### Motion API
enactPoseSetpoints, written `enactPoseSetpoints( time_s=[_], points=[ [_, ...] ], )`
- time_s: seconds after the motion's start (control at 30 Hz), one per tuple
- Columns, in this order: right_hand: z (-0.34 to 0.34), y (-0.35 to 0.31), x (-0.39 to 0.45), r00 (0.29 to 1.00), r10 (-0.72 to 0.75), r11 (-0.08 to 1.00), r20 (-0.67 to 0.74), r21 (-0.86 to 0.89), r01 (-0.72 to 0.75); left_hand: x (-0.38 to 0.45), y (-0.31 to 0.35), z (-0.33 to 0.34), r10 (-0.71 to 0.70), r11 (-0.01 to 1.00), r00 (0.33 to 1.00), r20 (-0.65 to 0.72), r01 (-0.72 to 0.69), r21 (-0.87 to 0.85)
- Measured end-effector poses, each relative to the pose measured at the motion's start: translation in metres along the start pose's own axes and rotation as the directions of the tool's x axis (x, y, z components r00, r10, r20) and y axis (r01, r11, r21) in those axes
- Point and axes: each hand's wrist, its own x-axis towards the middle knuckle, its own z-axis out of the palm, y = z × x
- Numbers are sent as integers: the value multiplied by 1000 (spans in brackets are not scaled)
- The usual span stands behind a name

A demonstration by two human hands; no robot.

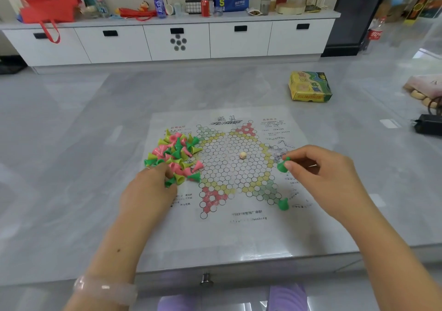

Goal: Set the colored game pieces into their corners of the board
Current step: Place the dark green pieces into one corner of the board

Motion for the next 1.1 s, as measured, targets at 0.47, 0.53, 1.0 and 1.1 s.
enactPoseSetpoints(
  time_s=[0.47, 0.53, 1.0, 1.1],
  points=[
    [-1, 26, 4, 955, 147, 919, 257, -393, -36, -21, 25, -7, 198, 927, 965, -169, -241, -286],
    [-1, 26, 3, 953, 140, 925, 268, -378, -29, -22, 28, -5, 226, 917, 960, -165, -267, -295],
    [0, 30, 3, 938, 105, 927, 330, -373, 27, -22, 31, -1, 286, 903, 951, -119, -309, -299],
    [0, 30, 4, 935, 102, 927, 339, -373, 34, -22, 30, -1, 286, 903, 952, -109, -306, -300]
  ],
)
